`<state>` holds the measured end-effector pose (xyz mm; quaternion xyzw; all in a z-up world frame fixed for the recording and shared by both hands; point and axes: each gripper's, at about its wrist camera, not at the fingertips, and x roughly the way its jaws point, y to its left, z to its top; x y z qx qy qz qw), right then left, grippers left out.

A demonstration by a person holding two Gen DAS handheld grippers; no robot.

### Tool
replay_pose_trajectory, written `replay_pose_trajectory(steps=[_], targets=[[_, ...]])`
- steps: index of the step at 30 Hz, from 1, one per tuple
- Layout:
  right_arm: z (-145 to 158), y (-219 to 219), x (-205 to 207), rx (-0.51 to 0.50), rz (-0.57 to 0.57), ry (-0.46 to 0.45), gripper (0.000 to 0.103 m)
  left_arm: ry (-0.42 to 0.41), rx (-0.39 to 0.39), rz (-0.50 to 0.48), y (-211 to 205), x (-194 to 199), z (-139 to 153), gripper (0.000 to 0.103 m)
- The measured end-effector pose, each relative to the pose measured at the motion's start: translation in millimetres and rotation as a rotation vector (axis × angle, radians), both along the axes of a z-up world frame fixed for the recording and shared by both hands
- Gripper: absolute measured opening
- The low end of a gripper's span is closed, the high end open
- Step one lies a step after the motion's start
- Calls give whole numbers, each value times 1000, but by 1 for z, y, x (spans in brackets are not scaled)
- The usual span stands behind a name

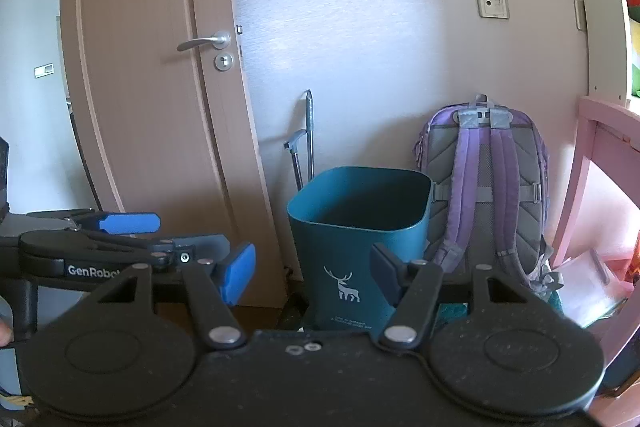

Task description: Collect trash

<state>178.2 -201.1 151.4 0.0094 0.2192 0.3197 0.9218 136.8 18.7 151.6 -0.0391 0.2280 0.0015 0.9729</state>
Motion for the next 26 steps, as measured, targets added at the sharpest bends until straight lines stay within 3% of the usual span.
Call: replay_pose_trajectory(steps=[18,26], targets=[[-13,-5,-12,-2,15,22,63,-12,54,-27,-8,-8,-11,102],[-24,-12,-15,8,1,48,64,9,37,-14,-5,-6,-18,102]])
